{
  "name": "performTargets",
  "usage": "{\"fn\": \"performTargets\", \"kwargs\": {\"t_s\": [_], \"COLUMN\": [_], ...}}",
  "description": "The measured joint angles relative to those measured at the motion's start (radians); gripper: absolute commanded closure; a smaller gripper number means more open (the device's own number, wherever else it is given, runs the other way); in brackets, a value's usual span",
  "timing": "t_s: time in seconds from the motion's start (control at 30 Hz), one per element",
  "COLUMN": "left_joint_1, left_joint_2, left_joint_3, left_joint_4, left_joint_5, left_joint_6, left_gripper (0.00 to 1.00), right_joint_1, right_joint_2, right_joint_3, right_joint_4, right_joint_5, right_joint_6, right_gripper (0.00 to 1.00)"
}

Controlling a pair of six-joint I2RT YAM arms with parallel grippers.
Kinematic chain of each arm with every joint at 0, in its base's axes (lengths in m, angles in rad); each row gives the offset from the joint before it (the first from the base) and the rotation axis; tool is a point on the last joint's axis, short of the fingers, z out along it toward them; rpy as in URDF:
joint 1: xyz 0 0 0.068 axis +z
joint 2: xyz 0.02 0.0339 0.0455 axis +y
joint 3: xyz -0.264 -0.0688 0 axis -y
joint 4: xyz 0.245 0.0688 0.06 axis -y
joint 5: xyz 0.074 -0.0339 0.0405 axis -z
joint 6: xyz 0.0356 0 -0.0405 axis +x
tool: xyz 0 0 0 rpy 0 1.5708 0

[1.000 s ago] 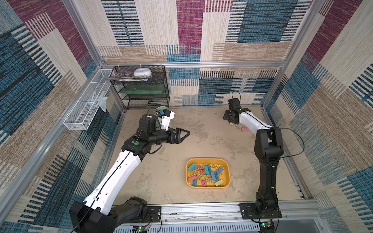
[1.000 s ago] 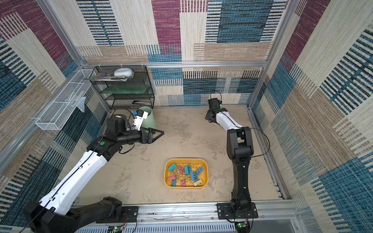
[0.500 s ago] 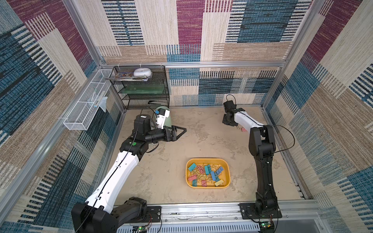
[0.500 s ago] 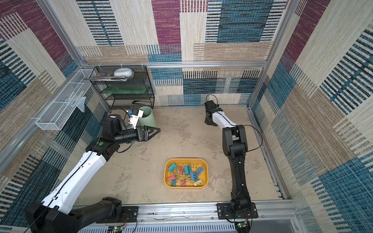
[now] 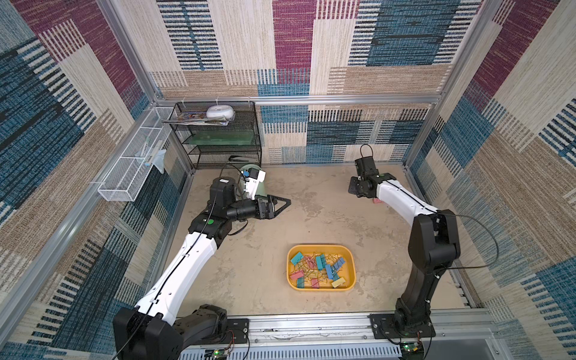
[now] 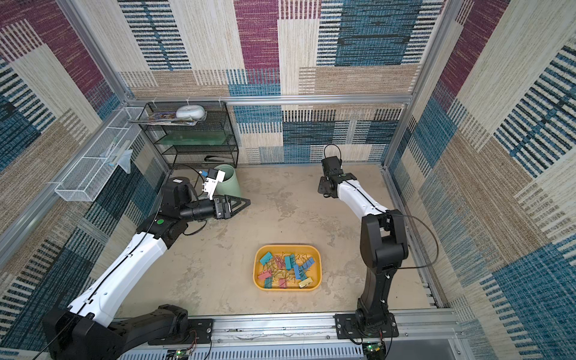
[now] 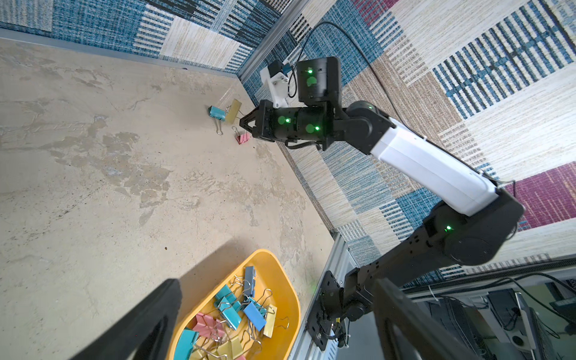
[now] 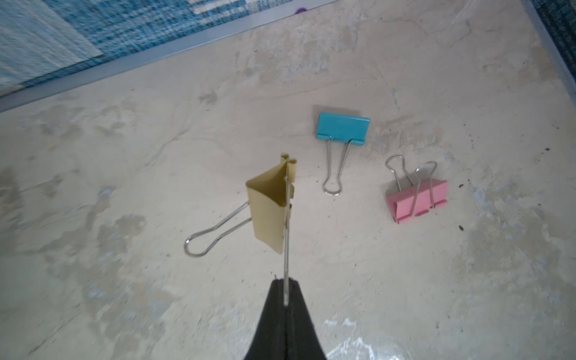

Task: Put the binder clips in the storage box
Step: Pick up the binder clip at the center of the board.

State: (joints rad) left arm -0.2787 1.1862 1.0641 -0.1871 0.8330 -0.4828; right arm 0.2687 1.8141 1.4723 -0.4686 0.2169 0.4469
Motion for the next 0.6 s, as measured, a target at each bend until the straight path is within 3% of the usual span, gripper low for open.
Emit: {"fn": "performTargets", "kwargs": {"t_s": [0.17, 0.27, 0.37, 0.47, 0.6], "left_joint_1": [-0.115, -0.293, -0.444, -0.516, -0.58], "left_joint_2": [-0.047, -0.08, -0.057, 0.009, 0.096], "left_joint_3": [-0.029, -0.028, -0.018, 0.009, 0.068], "left_joint_4": [0.0, -0.021, -0.063, -0.109, -0.156], "left_joint_5": [-0.117, -0.309, -0.525, -0.711, -0.844], "left_joint_6": [0.043, 0.133, 0.215, 0.255, 0.306], "left_gripper": [0.02, 0.04, 0.13, 0.2, 0.26], "right_joint_1": [0.091, 0.175, 0.264, 0.344, 0.432], "right_joint_2": [-0.267, -0.397, -0.486, -0.552, -0.588], "right_joint_3": [-0.226, -0.342, -0.407, -0.448, -0.471], "right_joint_4": [0.084, 0.118, 0.13, 0.13, 0.129], "right_joint_5": [-0.165, -0.247, -0.29, -0.303, -0.296], "right_joint_6": [0.01, 0.04, 0.082, 0.129, 0.179], "right_gripper": [1.0, 1.0, 1.0, 1.0, 1.0]}}
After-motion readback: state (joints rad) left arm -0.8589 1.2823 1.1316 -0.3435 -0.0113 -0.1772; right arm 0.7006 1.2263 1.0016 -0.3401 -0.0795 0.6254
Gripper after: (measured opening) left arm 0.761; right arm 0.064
